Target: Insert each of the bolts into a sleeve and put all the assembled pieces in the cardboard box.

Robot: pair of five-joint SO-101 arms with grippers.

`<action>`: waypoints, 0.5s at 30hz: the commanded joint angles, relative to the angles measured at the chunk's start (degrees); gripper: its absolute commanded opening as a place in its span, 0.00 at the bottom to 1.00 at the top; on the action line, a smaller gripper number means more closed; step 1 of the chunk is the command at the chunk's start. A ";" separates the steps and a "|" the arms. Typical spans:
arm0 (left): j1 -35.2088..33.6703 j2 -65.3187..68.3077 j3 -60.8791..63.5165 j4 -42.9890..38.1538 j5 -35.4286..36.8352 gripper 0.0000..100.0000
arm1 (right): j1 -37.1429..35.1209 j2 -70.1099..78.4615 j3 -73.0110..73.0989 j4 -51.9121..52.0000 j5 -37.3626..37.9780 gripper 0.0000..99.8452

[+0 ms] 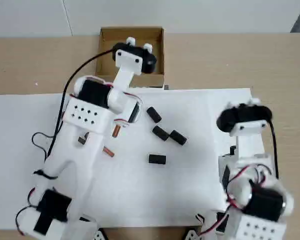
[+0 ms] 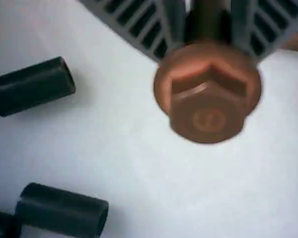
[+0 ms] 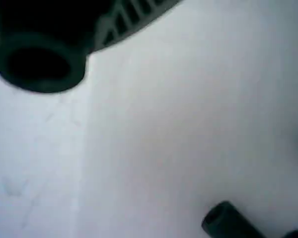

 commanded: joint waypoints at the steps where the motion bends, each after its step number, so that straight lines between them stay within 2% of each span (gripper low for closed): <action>1: 0.18 -7.38 7.34 -6.77 2.99 0.01 | -1.19 -6.11 4.40 -4.53 -8.88 0.00; 8: -0.09 -19.08 25.27 -22.86 7.21 0.00 | -10.15 -14.37 15.30 -10.68 -15.65 0.00; 15: -0.09 -30.77 36.70 -33.58 14.77 0.00 | -17.45 -20.26 22.15 -19.74 -16.00 0.00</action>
